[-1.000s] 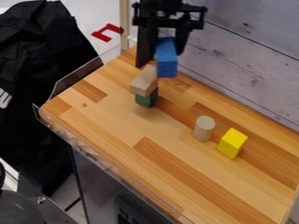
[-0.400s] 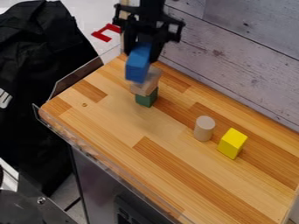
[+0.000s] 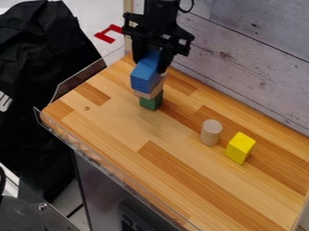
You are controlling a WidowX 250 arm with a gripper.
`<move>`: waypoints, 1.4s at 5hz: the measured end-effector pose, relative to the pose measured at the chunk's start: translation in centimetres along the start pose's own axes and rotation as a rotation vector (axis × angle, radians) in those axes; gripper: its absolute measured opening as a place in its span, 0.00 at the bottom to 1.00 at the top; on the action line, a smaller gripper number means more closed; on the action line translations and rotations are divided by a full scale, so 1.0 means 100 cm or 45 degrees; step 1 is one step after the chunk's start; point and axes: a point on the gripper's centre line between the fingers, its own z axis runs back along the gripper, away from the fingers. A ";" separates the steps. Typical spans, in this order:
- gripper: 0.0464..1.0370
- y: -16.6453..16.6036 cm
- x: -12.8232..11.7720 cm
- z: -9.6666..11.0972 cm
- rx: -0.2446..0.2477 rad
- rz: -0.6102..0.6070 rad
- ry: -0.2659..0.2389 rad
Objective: Move the blue block on the top of rectangle block
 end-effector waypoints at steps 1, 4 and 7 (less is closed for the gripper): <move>0.52 0.000 0.001 0.001 0.004 -0.003 -0.009; 0.52 0.004 0.013 0.006 0.002 -0.003 -0.046; 0.52 0.004 0.013 -0.004 0.007 -0.004 -0.011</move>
